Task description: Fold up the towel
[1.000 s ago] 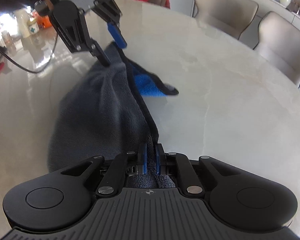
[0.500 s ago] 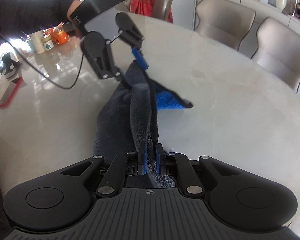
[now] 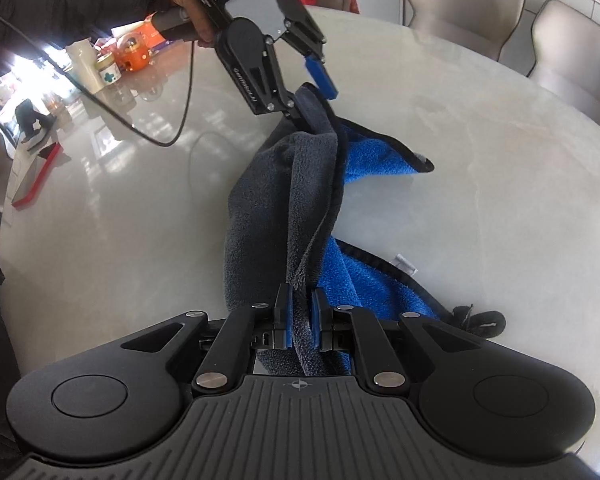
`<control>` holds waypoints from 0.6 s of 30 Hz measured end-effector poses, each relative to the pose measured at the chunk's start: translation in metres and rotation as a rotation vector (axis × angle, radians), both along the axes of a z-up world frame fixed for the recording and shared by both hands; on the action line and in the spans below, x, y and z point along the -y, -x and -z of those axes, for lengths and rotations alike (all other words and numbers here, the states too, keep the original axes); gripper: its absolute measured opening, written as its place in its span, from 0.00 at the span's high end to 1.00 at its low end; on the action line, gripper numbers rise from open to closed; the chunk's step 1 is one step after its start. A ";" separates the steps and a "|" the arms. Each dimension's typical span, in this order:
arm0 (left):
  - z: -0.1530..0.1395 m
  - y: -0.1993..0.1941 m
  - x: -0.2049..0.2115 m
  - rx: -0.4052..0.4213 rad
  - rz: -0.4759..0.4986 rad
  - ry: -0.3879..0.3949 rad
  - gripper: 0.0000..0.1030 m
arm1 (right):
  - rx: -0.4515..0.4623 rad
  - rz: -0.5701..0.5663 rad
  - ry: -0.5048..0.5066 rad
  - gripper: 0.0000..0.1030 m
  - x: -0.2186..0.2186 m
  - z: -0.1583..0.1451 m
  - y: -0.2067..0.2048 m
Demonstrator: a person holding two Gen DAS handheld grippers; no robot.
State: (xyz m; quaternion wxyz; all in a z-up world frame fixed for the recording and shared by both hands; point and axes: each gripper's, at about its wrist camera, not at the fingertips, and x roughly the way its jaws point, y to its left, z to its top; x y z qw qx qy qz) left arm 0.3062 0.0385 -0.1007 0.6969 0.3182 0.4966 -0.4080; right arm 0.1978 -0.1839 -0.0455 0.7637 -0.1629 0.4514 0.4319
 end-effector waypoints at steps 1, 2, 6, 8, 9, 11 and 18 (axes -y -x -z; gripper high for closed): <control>0.001 0.000 0.000 -0.020 0.000 0.003 0.79 | 0.002 0.003 0.000 0.90 0.001 0.000 0.000; 0.001 0.001 0.000 -0.024 -0.006 0.007 0.82 | 0.005 0.006 0.000 0.90 0.001 0.001 -0.001; -0.002 0.011 -0.001 -0.016 0.002 -0.007 0.93 | 0.008 0.024 -0.001 0.89 0.004 0.004 -0.002; -0.003 0.019 0.000 -0.015 0.014 -0.017 0.94 | -0.001 0.046 -0.002 0.88 0.006 0.008 -0.004; -0.003 0.023 0.000 -0.015 0.018 -0.019 0.94 | -0.002 0.054 0.001 0.86 0.007 0.010 -0.004; -0.004 0.034 -0.003 -0.025 0.031 -0.026 0.94 | -0.002 0.062 0.010 0.84 0.007 0.016 -0.005; -0.001 0.053 -0.006 -0.038 0.034 -0.033 0.93 | -0.012 0.033 0.040 0.62 -0.003 0.033 -0.004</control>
